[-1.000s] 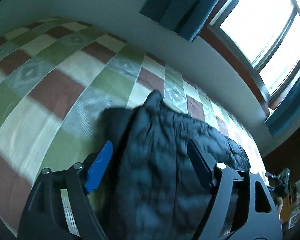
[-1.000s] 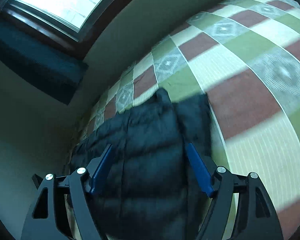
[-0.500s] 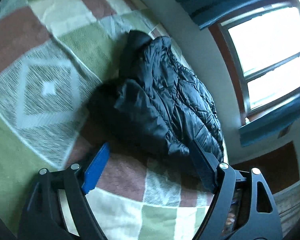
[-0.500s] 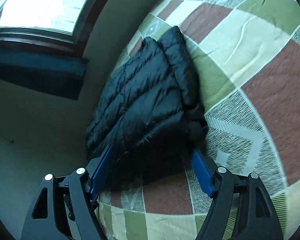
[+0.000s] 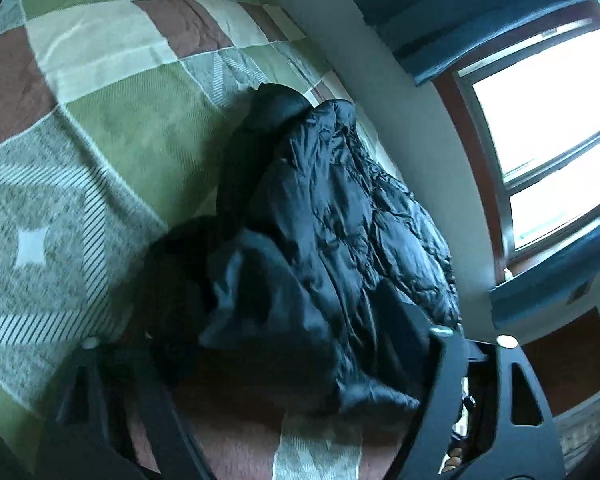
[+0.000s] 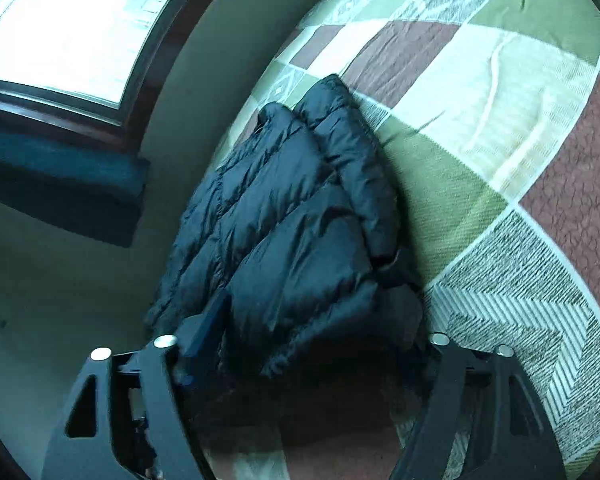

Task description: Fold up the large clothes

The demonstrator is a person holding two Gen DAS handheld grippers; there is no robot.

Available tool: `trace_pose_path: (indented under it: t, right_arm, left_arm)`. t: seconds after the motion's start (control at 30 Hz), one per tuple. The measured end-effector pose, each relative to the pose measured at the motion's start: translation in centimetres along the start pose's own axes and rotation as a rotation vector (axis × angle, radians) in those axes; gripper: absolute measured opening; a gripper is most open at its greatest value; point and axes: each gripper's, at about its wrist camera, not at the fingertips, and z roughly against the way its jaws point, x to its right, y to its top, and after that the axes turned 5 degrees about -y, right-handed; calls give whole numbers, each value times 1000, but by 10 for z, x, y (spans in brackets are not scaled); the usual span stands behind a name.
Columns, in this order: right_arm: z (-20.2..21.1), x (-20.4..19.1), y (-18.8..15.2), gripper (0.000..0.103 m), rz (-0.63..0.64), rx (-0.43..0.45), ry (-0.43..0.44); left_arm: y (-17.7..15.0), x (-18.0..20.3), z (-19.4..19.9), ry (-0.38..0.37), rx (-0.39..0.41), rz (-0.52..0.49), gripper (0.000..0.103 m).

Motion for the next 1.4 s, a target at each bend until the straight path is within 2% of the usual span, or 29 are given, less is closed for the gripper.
trace_pose_path:
  t: [0.03,0.07,0.1,0.13,0.2,0.3,0.53,0.9,1.2,1.3,1.4]
  right_arm:
    - [-3,2,1,39,-10,-13,18]
    - [-5,5,1,35,-24,-18,29]
    - [-5,7,1,30,-35,-22,52]
    - [-2,9,0,24,-29,-22,61]
    - [4,5,-2,19,0,-16,72]
    - [16,2,-9,16,32,-14,80]
    - [40,8,-25,16,50,-41,89]
    - [68,29,-63,16,46,-70,72]
    - [63,37,-68,16,43,-85,59]
    - [65,38,-69,19,53,-85,57]
    - [69,40,-69,29,42,-76,50]
  left_arm:
    - [1,-1,-3,8,-7,0,44]
    - [3,-3,-7,-2,-17,7,29]
    - [3,-8,-9,-30,-34,32,24]
    - [3,-11,-9,-37,-35,45,21]
    - [2,-9,-4,-43,-31,18,15]
    - [-1,1,5,-35,-21,-38,11]
    - [-17,6,37,-36,-40,-87,11]
    - [-57,-8,82,-3,-64,-84,11]
    - [-67,-14,85,18,-78,-119,11]
    - [-67,-10,85,34,-77,-146,15]
    - [-67,-10,88,46,-72,-145,23]
